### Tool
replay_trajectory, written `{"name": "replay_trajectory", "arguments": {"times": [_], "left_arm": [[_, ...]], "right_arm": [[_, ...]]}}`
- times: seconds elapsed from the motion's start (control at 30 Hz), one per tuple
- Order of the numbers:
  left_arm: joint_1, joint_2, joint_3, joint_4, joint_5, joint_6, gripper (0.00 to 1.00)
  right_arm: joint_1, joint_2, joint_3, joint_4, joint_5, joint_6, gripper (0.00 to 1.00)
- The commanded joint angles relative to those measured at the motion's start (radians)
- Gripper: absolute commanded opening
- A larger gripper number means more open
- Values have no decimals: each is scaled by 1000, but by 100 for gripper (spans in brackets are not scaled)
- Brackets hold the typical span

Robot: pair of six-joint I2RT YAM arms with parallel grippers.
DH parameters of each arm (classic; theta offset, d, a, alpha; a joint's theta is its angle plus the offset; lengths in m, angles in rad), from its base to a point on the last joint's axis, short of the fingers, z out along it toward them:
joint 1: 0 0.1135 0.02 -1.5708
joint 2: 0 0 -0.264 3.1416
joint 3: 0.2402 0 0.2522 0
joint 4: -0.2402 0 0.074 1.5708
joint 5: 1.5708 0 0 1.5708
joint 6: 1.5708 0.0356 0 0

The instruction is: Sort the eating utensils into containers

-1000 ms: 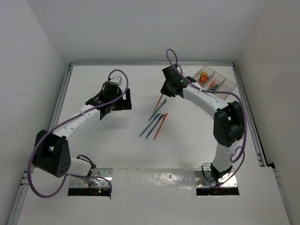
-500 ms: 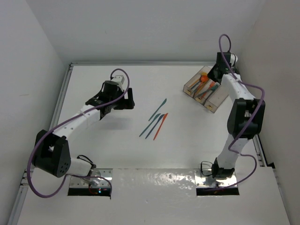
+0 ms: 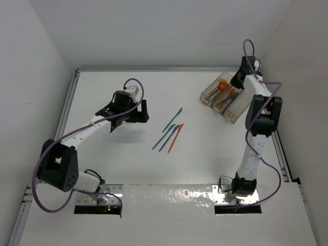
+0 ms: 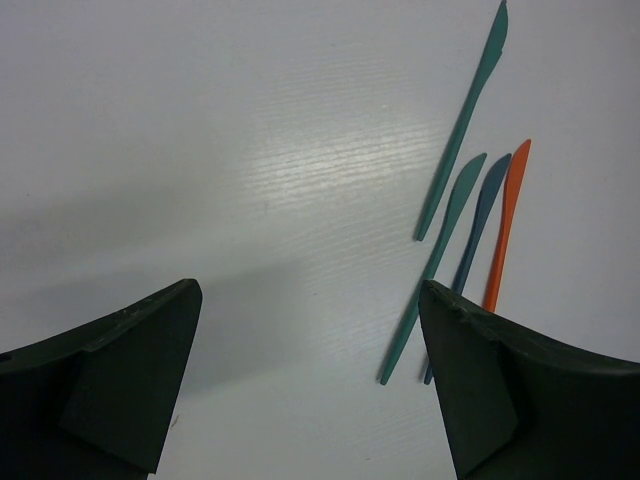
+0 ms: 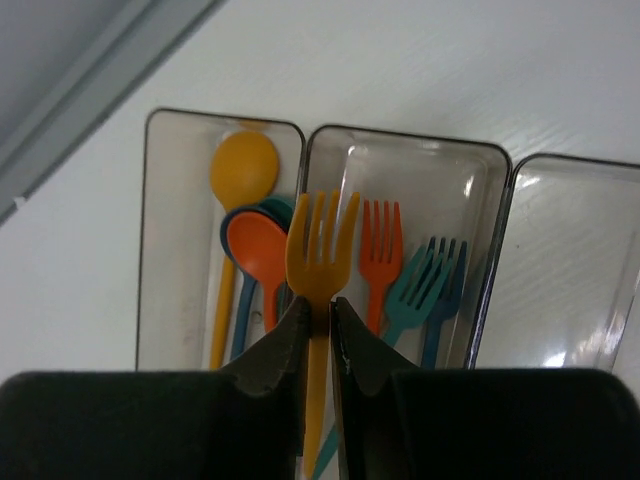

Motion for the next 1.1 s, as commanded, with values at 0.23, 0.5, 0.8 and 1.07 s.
{"name": "replay_trajectory", "arguments": {"times": [0.23, 0.5, 0.8, 1.07], "left_arm": [[5, -4, 22, 31, 21, 30, 89], [5, -21, 43, -6, 9, 13, 88], [7, -76, 70, -61, -114, -44, 88], [7, -130, 62, -89, -141, -65, 89]], "right_arm": [[14, -151, -129, -14, -16, 14, 25], [130, -396, -252, -74, 72, -30, 32], [580, -584, -526, -267, 286, 146, 35], [878, -566, -657, -272, 330, 372, 41]]}}
